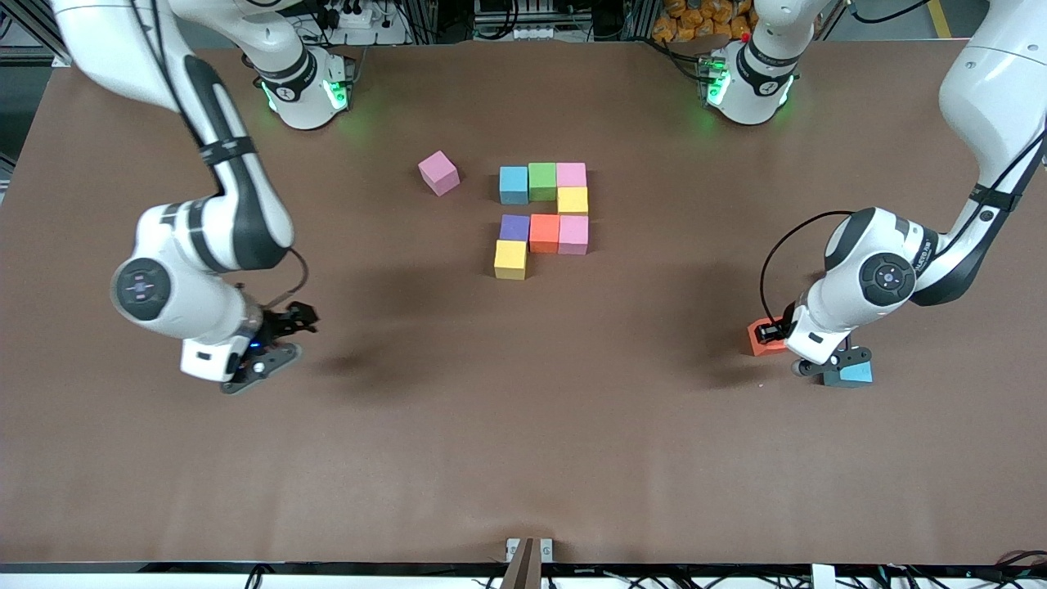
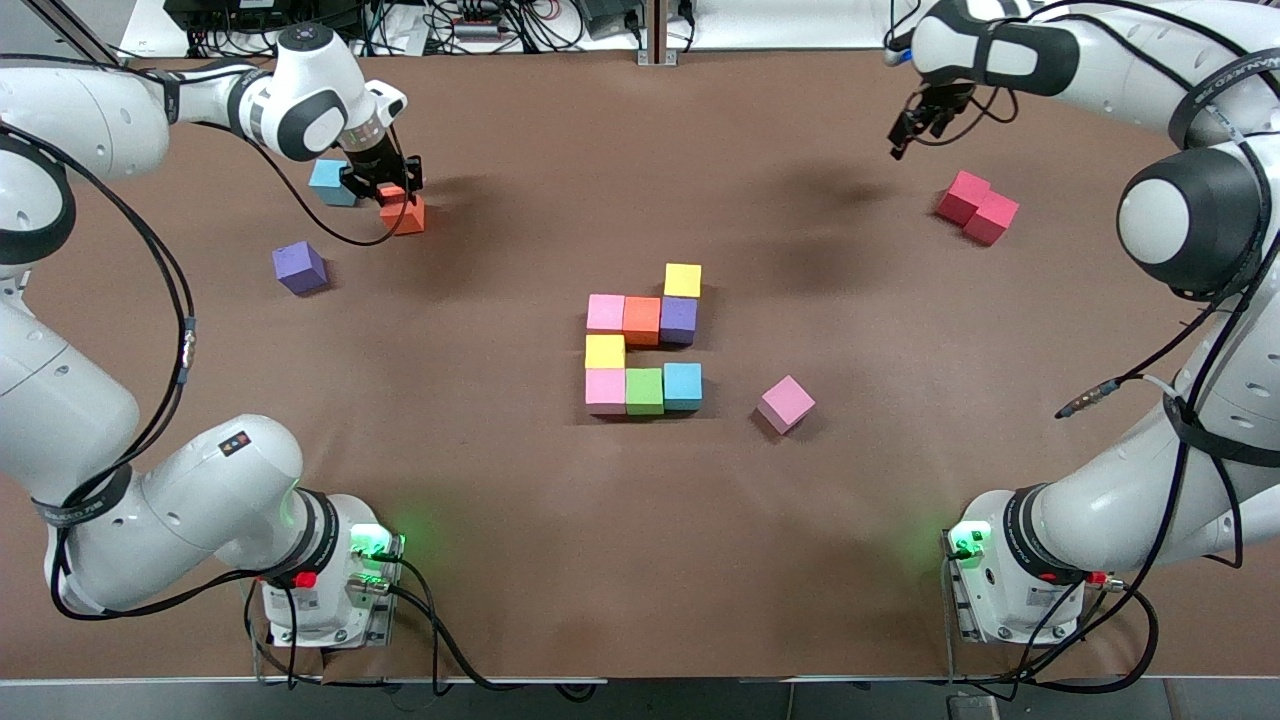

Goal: Form number 2 with 11 blocks
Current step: 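Lift the orange cube while the right gripper reaches the pink cube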

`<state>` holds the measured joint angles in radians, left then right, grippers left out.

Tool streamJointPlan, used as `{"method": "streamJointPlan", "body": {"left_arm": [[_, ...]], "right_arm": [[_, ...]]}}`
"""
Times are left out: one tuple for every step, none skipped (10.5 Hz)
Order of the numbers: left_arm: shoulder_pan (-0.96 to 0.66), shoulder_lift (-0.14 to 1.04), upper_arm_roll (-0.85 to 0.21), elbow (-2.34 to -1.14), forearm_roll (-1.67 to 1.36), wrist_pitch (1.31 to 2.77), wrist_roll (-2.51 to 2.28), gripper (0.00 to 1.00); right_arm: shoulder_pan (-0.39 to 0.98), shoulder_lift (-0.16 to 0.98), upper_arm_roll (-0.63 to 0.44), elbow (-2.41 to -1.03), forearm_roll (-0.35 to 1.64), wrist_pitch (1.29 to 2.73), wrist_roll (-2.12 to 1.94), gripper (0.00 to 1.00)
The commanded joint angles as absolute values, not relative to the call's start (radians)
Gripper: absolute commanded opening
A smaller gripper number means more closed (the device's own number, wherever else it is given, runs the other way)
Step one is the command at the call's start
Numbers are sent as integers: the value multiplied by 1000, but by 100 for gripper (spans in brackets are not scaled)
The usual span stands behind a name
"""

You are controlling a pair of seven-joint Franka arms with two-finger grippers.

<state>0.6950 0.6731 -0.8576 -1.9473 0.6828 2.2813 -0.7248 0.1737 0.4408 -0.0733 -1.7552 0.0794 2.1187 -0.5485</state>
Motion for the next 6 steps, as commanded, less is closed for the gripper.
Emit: {"method": "streamJointPlan", "body": {"left_arm": [[695, 634, -951, -1951, 703, 2276, -729, 18], [683, 637, -988, -1942, 703, 2276, -732, 18], [622, 638, -989, -1925, 703, 2276, -736, 18], [562, 643, -985, -1899, 701, 2273, -742, 18], [520, 649, -983, -1875, 698, 2273, -742, 18], [485, 655, -983, -1852, 696, 2273, -741, 18]], "right_arm": [[103, 429, -54, -1795, 66, 2132, -748, 100], [80, 428, -54, -1828, 66, 2172, -840, 100], [54, 429, -54, -1860, 69, 2218, -935, 100], [32, 431, -52, -1885, 75, 2256, -1016, 100], [23, 436, -52, -1900, 77, 2284, -1053, 100], [8, 452, -52, -1902, 78, 2299, -1087, 100]]}}
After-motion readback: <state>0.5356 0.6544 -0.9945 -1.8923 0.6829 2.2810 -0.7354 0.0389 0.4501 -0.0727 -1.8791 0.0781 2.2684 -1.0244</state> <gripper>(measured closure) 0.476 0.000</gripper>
